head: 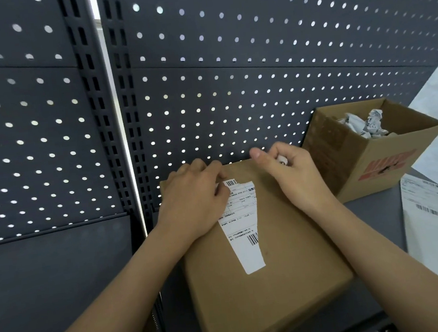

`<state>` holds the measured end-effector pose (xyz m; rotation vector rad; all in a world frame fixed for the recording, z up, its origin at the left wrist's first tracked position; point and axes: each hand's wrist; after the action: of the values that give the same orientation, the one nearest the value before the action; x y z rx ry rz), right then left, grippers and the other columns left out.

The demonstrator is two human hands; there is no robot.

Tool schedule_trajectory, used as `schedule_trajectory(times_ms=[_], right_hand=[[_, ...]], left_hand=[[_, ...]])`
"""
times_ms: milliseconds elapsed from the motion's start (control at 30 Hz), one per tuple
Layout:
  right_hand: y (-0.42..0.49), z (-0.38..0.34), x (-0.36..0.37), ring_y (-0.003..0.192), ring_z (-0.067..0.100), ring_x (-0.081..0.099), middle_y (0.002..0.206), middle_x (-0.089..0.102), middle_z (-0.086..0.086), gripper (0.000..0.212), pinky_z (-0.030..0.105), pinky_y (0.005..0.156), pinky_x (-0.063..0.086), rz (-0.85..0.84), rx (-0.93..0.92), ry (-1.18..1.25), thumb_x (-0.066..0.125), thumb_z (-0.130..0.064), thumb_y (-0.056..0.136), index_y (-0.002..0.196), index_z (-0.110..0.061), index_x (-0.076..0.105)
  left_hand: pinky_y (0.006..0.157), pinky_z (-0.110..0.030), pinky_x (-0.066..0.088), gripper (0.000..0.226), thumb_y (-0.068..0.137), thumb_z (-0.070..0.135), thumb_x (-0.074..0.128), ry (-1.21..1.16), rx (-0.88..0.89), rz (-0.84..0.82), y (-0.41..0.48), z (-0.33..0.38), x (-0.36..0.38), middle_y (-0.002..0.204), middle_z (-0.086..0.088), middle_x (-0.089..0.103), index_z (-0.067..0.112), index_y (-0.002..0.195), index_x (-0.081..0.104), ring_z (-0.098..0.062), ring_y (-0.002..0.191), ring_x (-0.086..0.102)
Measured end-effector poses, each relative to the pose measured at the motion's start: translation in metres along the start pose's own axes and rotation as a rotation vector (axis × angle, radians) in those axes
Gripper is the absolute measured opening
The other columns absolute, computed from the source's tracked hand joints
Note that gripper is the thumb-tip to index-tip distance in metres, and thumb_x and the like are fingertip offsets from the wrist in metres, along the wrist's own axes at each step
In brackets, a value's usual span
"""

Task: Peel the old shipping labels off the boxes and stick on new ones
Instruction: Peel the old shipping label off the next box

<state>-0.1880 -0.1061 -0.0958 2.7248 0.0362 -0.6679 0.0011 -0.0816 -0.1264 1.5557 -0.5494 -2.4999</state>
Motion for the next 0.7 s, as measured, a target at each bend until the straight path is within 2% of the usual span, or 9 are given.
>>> schedule_trajectory(times_ms=[100, 200, 267, 300, 367, 467, 533, 600, 700], right_hand=[[0.001, 0.001, 0.000, 0.057, 0.003, 0.038, 0.055, 0.041, -0.004, 0.039, 0.026, 0.060, 0.033, -0.004, -0.072, -0.037, 0.057, -0.035, 0.099, 0.067, -0.013, 0.057], [0.001, 0.004, 0.000, 0.056, -0.001, 0.044, 0.056, 0.052, -0.018, 0.020, 0.019, 0.063, 0.035, -0.042, -0.092, 0.005, 0.053, -0.022, 0.102, 0.111, -0.018, 0.071], [0.003, 0.008, 0.000, 0.058, 0.002, 0.043, 0.069, 0.062, -0.008, 0.049, 0.022, 0.066, 0.040, -0.082, -0.149, -0.021, 0.050, -0.019, 0.103, 0.145, -0.042, 0.041], [0.004, 0.011, 0.001, 0.061, 0.005, 0.047, 0.081, 0.068, -0.003, 0.061, 0.027, 0.069, 0.045, -0.093, -0.155, -0.051, 0.049, -0.019, 0.102, 0.148, -0.051, 0.025], [0.006, 0.016, 0.001, 0.078, 0.001, 0.059, 0.112, 0.071, -0.009, 0.065, 0.031, 0.085, 0.051, -0.098, -0.134, -0.111, 0.051, -0.020, 0.102, 0.148, -0.051, 0.017], [0.007, 0.016, -0.001, 0.116, -0.006, 0.054, 0.139, 0.057, -0.012, 0.043, 0.028, 0.108, 0.042, -0.053, -0.095, -0.169, 0.056, -0.015, 0.100, 0.141, -0.026, 0.052], [0.006, 0.015, -0.002, 0.125, -0.005, 0.051, 0.137, 0.059, -0.008, 0.036, 0.020, 0.109, 0.039, -0.017, -0.091, -0.171, 0.056, -0.008, 0.098, 0.130, -0.020, 0.064], [0.004, 0.014, -0.002, 0.120, -0.003, 0.056, 0.127, 0.066, -0.011, 0.037, 0.022, 0.106, 0.042, -0.015, -0.065, -0.174, 0.052, -0.003, 0.094, 0.121, -0.021, 0.070], [0.001, 0.009, -0.002, 0.085, -0.006, 0.064, 0.093, 0.073, -0.016, 0.039, 0.021, 0.084, 0.051, -0.027, -0.030, -0.188, 0.045, -0.005, 0.090, 0.108, -0.023, 0.075]], left_hand=[[0.082, -0.033, 0.034, 0.024, 0.092, 0.034, 0.049, 0.002, -0.004, -0.003, 0.000, 0.000, 0.000, 0.100, 0.005, 0.055, 0.028, 0.112, 0.061, -0.020, 0.098, 0.053], [0.083, -0.034, 0.035, 0.025, 0.091, 0.034, 0.050, 0.004, 0.000, 0.003, 0.000, 0.000, 0.000, 0.099, 0.004, 0.056, 0.027, 0.112, 0.061, -0.021, 0.098, 0.053], [0.081, -0.033, 0.034, 0.024, 0.091, 0.034, 0.050, 0.004, 0.001, 0.002, 0.001, 0.000, 0.001, 0.097, 0.004, 0.055, 0.027, 0.111, 0.061, -0.021, 0.097, 0.053], [0.081, -0.033, 0.034, 0.024, 0.091, 0.034, 0.051, 0.006, 0.002, 0.003, 0.001, -0.001, 0.002, 0.096, 0.005, 0.054, 0.028, 0.111, 0.061, -0.021, 0.096, 0.054], [0.081, -0.034, 0.036, 0.023, 0.090, 0.034, 0.051, 0.005, 0.009, 0.010, 0.001, -0.001, 0.002, 0.094, 0.005, 0.054, 0.028, 0.109, 0.062, -0.021, 0.095, 0.054], [0.082, -0.035, 0.038, 0.021, 0.090, 0.033, 0.053, -0.004, 0.014, 0.018, 0.001, -0.002, 0.003, 0.094, 0.004, 0.056, 0.027, 0.108, 0.062, -0.021, 0.094, 0.055], [0.083, -0.035, 0.039, 0.021, 0.090, 0.033, 0.052, -0.004, 0.015, 0.014, 0.001, -0.002, 0.004, 0.095, 0.004, 0.057, 0.028, 0.107, 0.062, -0.021, 0.094, 0.055], [0.084, -0.036, 0.041, 0.021, 0.090, 0.034, 0.052, 0.002, 0.017, 0.014, 0.001, -0.002, 0.004, 0.096, 0.004, 0.057, 0.027, 0.107, 0.062, -0.021, 0.094, 0.055], [0.084, -0.037, 0.042, 0.021, 0.090, 0.033, 0.052, 0.008, 0.015, 0.005, 0.001, -0.003, 0.004, 0.095, 0.003, 0.057, 0.027, 0.108, 0.062, -0.022, 0.095, 0.055]])
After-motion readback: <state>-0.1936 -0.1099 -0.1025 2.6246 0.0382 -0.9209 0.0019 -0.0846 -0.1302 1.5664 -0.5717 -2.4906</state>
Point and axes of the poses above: each hand's wrist, its own y-axis towards the middle knuckle, its own x-axis out of the palm, z = x × y
